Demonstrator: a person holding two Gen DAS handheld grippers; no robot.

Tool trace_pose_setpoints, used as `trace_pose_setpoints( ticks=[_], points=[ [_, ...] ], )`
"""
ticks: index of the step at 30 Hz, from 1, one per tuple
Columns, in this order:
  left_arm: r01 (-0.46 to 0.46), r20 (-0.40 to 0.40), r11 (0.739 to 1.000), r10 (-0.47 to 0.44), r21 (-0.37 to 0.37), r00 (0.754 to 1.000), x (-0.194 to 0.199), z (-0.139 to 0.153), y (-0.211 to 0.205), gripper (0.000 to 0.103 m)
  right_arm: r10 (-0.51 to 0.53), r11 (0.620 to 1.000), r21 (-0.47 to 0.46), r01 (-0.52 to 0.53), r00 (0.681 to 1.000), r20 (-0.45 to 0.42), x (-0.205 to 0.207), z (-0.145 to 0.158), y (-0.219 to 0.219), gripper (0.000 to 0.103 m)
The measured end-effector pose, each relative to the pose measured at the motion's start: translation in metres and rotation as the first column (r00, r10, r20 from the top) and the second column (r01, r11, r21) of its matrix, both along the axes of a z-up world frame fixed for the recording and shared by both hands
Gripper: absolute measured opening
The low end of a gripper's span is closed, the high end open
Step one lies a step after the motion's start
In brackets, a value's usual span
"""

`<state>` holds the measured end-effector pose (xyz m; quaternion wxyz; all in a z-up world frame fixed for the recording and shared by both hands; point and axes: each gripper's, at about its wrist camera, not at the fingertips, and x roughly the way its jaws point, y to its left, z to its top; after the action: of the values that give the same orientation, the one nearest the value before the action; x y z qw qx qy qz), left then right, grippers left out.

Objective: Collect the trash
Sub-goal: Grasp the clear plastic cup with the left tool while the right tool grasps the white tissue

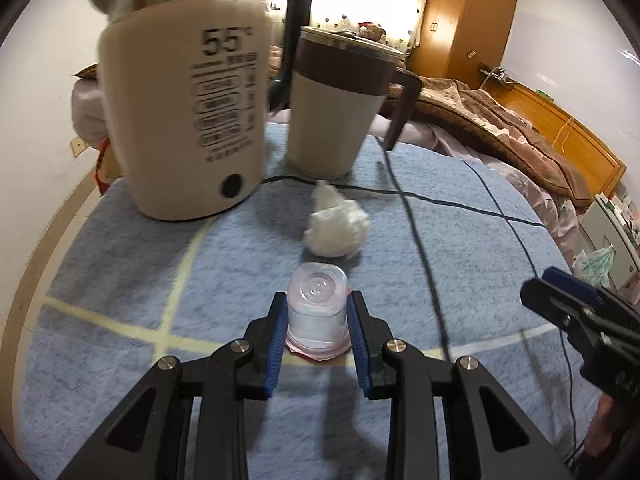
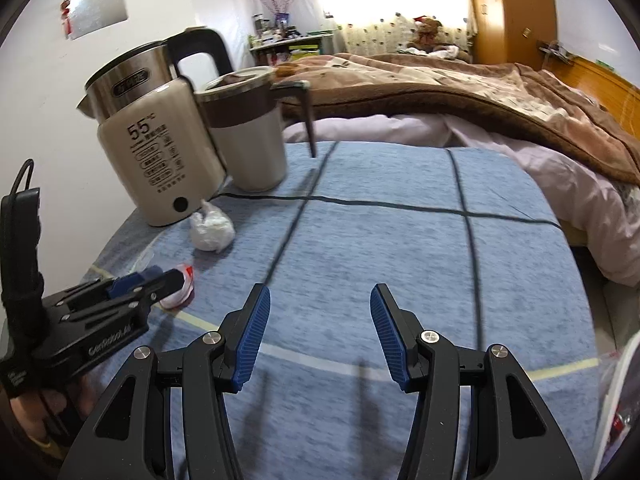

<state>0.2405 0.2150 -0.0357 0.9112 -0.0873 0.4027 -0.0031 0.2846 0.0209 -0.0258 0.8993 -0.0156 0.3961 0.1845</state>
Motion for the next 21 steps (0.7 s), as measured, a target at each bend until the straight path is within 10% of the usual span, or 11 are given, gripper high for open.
trace_pose_setpoints(
  ticks=[21],
  points=[
    [-0.147,-0.003,0.987,0.147,-0.058,0.989,-0.028,-0.01,0.074,0.031,0.219,0.975,0.022,-0.219,0.975,-0.018,0.049,-0.02,0.102,0.055]
  ],
)
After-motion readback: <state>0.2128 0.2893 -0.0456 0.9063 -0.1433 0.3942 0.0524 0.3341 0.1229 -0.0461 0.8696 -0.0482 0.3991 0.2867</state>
